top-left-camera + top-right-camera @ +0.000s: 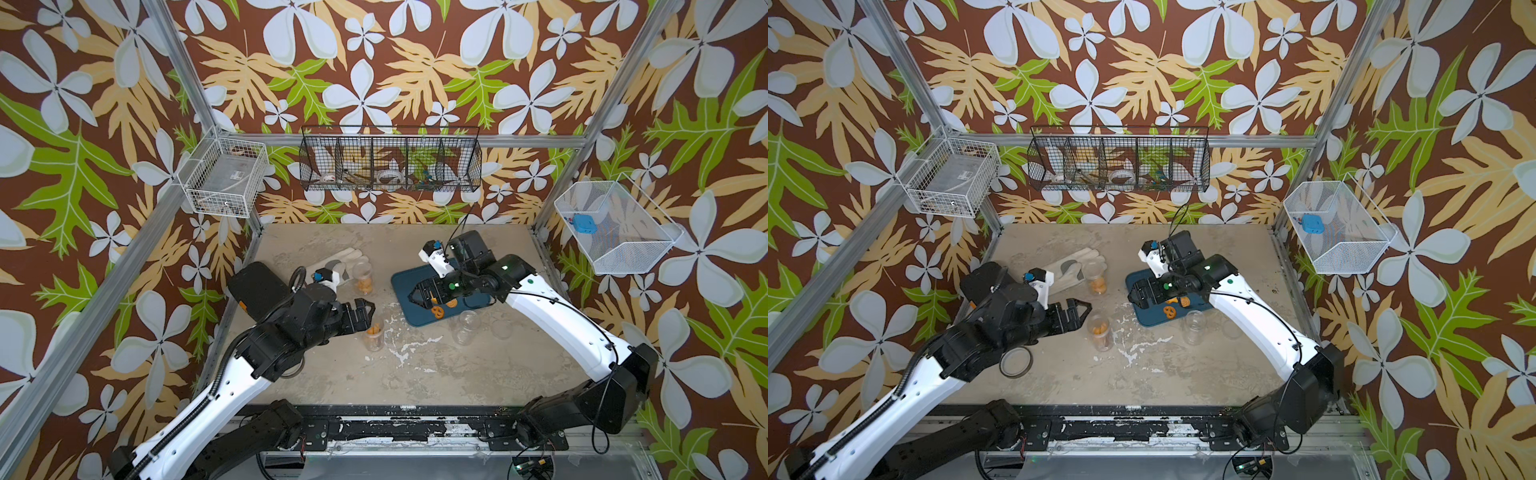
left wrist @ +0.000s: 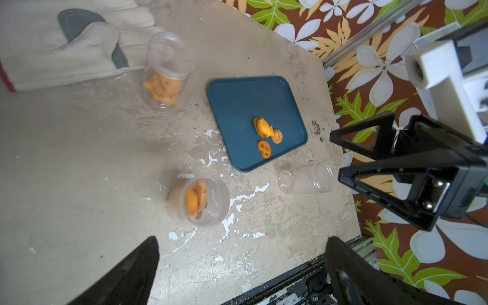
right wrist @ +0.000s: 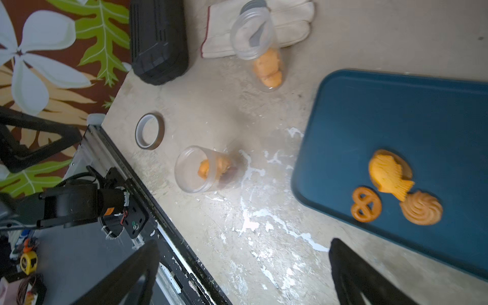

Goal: Pour the cookies out of the jar
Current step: Pick up the jar from the center of the board.

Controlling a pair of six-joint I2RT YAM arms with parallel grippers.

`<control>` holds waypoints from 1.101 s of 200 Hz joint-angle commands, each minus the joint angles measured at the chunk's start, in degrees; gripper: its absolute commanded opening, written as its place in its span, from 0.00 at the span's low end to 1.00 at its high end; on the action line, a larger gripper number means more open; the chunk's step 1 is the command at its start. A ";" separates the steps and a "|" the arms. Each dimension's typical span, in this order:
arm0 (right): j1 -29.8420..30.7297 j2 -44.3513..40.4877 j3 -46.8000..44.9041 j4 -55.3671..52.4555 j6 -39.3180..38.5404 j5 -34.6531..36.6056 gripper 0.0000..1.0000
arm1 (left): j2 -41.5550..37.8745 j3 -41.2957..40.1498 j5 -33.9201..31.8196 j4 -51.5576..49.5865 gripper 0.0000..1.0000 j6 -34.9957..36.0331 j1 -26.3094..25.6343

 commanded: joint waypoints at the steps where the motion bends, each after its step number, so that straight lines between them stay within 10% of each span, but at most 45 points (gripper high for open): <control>1: 4.69 2.95 1.85 1.17 -2.60 1.69 1.00 | -4.75 -3.32 -3.39 -0.13 1.00 -6.92 0.60; 220: 20.24 27.60 16.23 -4.29 -1.14 19.46 0.96 | -16.84 -9.41 -5.30 -7.74 1.00 -16.22 0.60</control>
